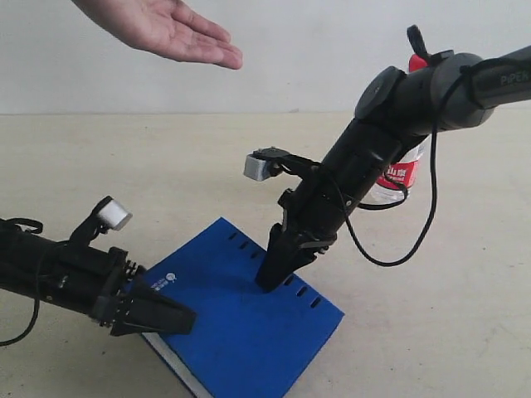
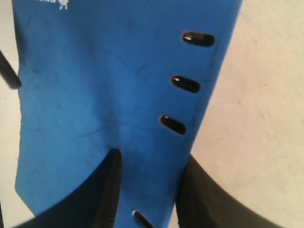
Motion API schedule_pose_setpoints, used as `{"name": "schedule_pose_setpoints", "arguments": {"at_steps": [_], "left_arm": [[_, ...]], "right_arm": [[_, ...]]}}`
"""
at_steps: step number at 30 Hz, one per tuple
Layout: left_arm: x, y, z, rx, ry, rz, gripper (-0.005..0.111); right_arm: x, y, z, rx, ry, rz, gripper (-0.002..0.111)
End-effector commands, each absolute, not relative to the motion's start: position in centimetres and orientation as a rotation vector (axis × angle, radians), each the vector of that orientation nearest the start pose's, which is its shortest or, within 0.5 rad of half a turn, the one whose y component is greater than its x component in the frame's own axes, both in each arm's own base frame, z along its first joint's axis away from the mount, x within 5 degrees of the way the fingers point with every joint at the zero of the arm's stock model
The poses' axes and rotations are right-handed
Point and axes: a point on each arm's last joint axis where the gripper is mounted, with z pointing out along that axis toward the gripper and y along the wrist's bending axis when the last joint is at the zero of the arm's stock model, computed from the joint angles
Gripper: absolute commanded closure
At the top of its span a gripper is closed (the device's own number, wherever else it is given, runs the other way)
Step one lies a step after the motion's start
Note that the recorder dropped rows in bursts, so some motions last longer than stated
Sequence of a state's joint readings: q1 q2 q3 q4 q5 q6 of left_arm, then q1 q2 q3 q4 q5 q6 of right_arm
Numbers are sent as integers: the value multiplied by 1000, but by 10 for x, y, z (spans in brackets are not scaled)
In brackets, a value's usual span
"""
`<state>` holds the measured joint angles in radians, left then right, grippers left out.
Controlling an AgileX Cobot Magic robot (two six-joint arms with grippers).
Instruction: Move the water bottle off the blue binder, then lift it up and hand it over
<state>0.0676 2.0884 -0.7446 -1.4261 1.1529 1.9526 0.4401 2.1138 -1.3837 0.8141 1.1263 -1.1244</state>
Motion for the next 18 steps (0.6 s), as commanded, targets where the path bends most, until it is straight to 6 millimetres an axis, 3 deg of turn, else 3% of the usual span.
{"name": "schedule_pose_setpoints", "arguments": {"at_steps": [1, 6, 9, 11, 12, 13, 18], "left_arm": [[306, -49, 65, 443, 2393, -975, 39], [310, -35, 54, 345, 2518, -731, 39], [311, -31, 52, 314, 2541, -676, 42], [311, -34, 56, 330, 2507, -729, 59], [311, -40, 60, 351, 2459, -810, 83], [311, -43, 63, 375, 2418, -865, 97], [311, -49, 70, 435, 2333, -953, 97]], "right_arm": [[314, 235, 156, -1558, 2363, 1290, 108], [313, 232, 157, -1602, 2364, 1244, 108], [316, 222, 175, -1563, 2334, 1221, 108], [317, 219, 189, -1541, 2284, 1220, 108], [318, 216, 202, -1534, 2230, 1210, 108], [317, 215, 207, -1542, 2210, 1200, 108], [316, 215, 212, -1536, 2201, 1199, 108]]}}
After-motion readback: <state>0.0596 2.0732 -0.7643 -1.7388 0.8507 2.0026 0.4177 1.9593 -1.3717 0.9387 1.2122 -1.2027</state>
